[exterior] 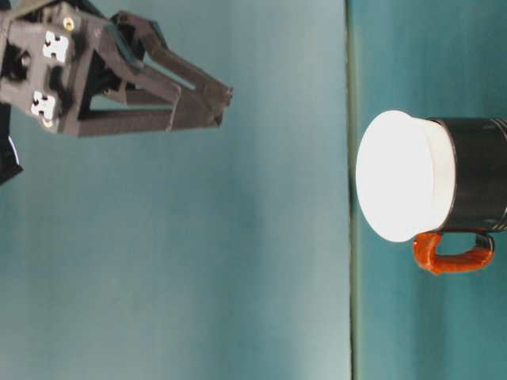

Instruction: Put the paper cup into the moved red handle cup holder.

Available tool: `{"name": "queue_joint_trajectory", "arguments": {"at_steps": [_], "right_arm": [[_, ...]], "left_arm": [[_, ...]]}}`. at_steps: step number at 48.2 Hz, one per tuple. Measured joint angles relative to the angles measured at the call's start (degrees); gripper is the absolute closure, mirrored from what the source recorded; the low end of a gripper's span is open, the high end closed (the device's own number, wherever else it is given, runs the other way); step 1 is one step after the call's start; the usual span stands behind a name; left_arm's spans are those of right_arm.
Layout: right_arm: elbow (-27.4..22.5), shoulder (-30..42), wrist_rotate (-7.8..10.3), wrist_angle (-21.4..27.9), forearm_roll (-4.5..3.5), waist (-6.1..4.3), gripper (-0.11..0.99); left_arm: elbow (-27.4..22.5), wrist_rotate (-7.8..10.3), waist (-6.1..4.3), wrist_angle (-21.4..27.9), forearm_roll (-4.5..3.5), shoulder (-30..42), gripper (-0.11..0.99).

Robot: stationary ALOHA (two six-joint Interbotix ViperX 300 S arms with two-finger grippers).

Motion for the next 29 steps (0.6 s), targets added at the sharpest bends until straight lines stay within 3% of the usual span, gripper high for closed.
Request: {"name": "queue_joint_trajectory", "arguments": {"at_steps": [29], "right_arm": [[0.5, -2.8, -0.09, -1.5, 0.0, 0.26, 0.1]], "left_arm": [[0.0, 0.0, 0.09, 0.1, 0.0, 0.0, -0.04]]}}
